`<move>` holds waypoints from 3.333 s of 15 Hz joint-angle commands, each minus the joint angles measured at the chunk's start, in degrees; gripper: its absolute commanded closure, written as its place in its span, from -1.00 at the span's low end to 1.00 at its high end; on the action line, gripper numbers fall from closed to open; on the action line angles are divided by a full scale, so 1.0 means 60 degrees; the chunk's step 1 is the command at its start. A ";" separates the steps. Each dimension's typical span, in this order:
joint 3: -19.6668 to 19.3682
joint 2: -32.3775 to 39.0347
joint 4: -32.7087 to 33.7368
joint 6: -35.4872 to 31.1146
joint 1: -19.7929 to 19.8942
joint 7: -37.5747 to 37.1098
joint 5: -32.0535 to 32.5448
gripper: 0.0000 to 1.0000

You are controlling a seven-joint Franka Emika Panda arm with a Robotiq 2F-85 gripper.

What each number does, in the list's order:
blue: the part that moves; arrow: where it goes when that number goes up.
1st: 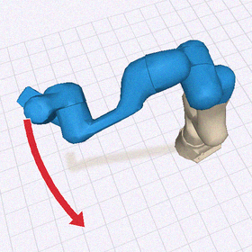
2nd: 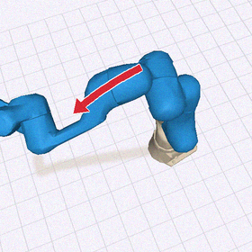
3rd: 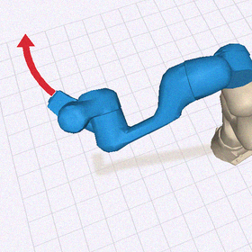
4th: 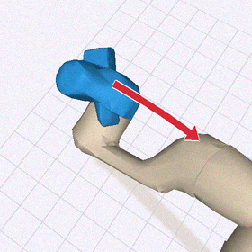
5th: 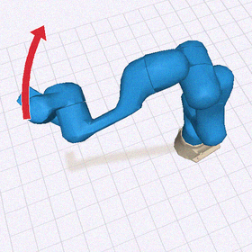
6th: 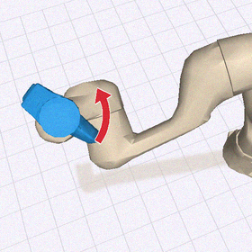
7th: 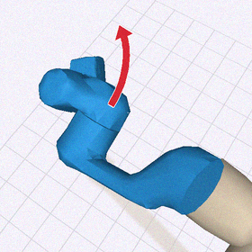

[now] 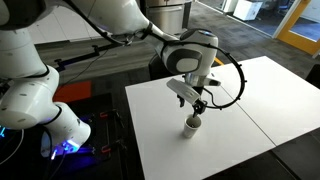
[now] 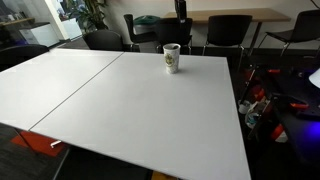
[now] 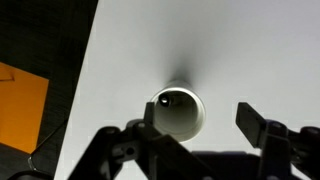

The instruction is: Put the marker on the table

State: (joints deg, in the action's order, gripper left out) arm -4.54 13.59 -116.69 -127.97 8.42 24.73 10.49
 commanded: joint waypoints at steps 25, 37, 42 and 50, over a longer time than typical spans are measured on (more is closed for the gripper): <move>0.0385 0.2528 0.1479 -0.1677 0.0354 0.0083 -0.0209 -0.08; 0.0337 0.2441 0.1268 -0.1636 0.0464 0.0050 -0.0216 0.00; 0.0349 0.2432 0.1163 -0.1618 0.0505 0.0076 -0.0240 0.00; 0.0343 0.2504 0.1058 -0.1598 0.0530 0.0063 -0.0223 0.01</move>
State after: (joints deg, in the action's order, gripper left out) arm -2.70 29.15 -109.69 -138.26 11.23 24.72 9.81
